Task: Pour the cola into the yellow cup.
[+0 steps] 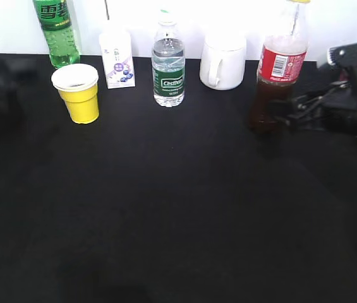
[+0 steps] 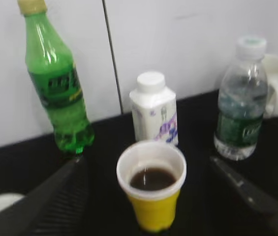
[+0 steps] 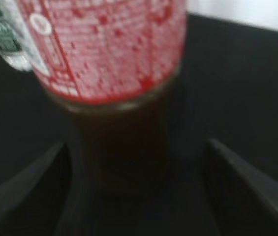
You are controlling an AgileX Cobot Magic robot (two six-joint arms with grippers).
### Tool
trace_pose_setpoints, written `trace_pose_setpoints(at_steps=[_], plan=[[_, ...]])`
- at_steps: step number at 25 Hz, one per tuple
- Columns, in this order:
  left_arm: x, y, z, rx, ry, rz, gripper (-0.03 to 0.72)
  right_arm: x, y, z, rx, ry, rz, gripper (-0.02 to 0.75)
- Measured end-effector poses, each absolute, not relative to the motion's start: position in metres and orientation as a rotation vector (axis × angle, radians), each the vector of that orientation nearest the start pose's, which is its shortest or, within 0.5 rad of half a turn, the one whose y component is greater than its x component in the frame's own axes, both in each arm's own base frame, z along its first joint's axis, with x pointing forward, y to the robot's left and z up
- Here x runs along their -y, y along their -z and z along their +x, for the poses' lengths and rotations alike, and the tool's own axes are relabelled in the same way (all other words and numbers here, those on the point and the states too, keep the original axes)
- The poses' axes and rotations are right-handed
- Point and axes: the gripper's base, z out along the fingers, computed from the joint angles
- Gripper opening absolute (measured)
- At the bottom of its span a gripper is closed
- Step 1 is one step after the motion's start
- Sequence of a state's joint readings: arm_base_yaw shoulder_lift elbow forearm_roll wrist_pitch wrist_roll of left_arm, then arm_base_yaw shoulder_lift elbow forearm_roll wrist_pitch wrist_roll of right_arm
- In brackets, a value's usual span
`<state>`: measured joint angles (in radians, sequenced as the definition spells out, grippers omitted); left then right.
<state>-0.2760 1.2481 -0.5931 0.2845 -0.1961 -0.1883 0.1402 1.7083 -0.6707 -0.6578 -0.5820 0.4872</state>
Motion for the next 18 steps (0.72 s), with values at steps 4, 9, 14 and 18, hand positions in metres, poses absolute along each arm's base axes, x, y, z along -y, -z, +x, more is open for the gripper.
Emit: trace_pose_setpoints(at_steps=[4,9,14,18], plan=[[0.089,-0.238,0.229,-2.199,0.208,0.371,0.554,-0.058,-0.206,0.291,-2.068,-0.208,-0.375,0.627],[0.094,-0.306,0.232,-2.361,0.255,0.254,0.554,-0.060,-0.263,0.262,-2.217,0.026,-0.248,0.573],[0.065,-0.347,0.165,-2.277,0.258,0.249,0.552,-0.080,-0.313,0.208,-2.173,-0.099,-0.356,0.563],[0.029,-0.347,0.087,-2.138,0.215,0.265,0.552,-0.048,-0.361,0.123,-2.047,-0.228,-0.309,0.563]])
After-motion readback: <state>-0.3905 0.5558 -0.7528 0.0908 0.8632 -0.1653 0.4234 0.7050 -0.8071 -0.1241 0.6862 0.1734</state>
